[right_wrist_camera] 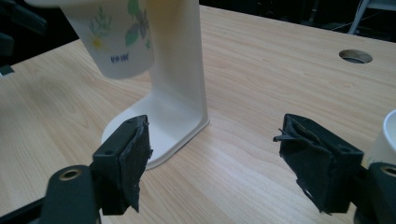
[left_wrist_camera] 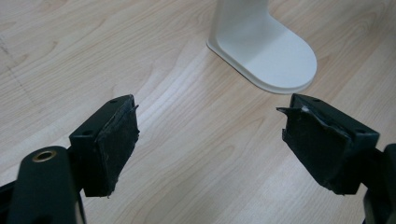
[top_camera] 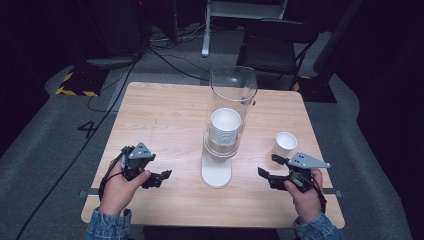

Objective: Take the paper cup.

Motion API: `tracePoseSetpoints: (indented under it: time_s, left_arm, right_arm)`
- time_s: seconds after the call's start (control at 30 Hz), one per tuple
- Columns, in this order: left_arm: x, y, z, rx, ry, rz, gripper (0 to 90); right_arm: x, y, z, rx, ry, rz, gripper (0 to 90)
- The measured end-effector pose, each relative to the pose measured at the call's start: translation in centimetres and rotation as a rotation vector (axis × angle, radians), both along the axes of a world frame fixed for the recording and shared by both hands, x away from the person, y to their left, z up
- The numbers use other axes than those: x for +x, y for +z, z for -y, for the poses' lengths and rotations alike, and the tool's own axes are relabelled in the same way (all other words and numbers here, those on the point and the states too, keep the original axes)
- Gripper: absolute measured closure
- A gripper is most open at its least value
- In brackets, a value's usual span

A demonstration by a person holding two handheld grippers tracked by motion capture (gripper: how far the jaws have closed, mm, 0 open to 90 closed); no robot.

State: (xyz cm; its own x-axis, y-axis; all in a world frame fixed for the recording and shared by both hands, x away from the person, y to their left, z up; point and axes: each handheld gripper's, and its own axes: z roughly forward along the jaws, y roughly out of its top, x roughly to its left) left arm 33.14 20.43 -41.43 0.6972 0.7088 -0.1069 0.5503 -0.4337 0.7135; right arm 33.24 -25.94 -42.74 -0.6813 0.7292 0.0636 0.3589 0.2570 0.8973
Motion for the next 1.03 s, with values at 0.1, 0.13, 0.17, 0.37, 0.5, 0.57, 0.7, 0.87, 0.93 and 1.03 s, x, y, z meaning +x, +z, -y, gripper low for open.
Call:
tracePoseSetpoints:
  time_s: [0.1, 0.13, 0.17, 0.37, 0.5, 0.57, 0.7, 0.87, 0.93, 1.03]
  left_arm:
    - [0.0, -0.2, 0.0, 0.007, -0.007, -0.005, 17.2]
    - [0.1, -0.2, 0.0, 0.008, -0.012, -0.008, 17.3]
    - [0.1, -0.2, 0.0, 0.012, -0.013, -0.010, 17.3]
    - [0.0, -0.3, 0.1, 0.020, -0.023, -0.013, 17.3]
    - [-0.1, -0.3, 0.0, 0.023, -0.028, -0.015, 17.3]
    - [-0.2, -0.3, 0.0, 0.029, -0.025, -0.015, 17.3]
    - [-0.3, -0.3, -0.2, 0.028, -0.025, -0.016, 17.3]
    - [-0.4, -0.3, -0.5, 0.034, -0.008, -0.012, 16.5]
    - [-0.4, -0.4, -0.5, 0.033, -0.002, -0.015, 16.4]
    - [-0.4, -0.5, -0.4, 0.032, 0.005, -0.020, 16.3]
  right_arm:
    - [-0.3, -1.3, 0.1, 0.011, -0.024, 0.038, 22.6]
    - [-0.3, -1.6, 0.2, 0.017, -0.028, 0.037, 22.6]
    - [-0.3, -1.9, 0.2, 0.018, -0.030, 0.040, 22.6]
    - [-0.2, -2.5, 0.0, -0.009, -0.027, 0.032, 22.6]
    - [-0.1, -2.5, -0.2, -0.017, -0.017, 0.026, 22.6]
    - [-0.1, -2.6, -0.3, -0.016, -0.011, 0.022, 22.6]
    - [0.1, -2.6, -0.5, -0.019, -0.004, 0.020, 22.6]
    - [0.1, -2.6, -0.6, -0.023, 0.000, 0.017, 22.6]
    - [0.2, -2.6, -0.7, -0.022, 0.004, 0.014, 22.6]
    - [0.2, -2.6, -0.6, -0.025, 0.008, 0.012, 22.6]
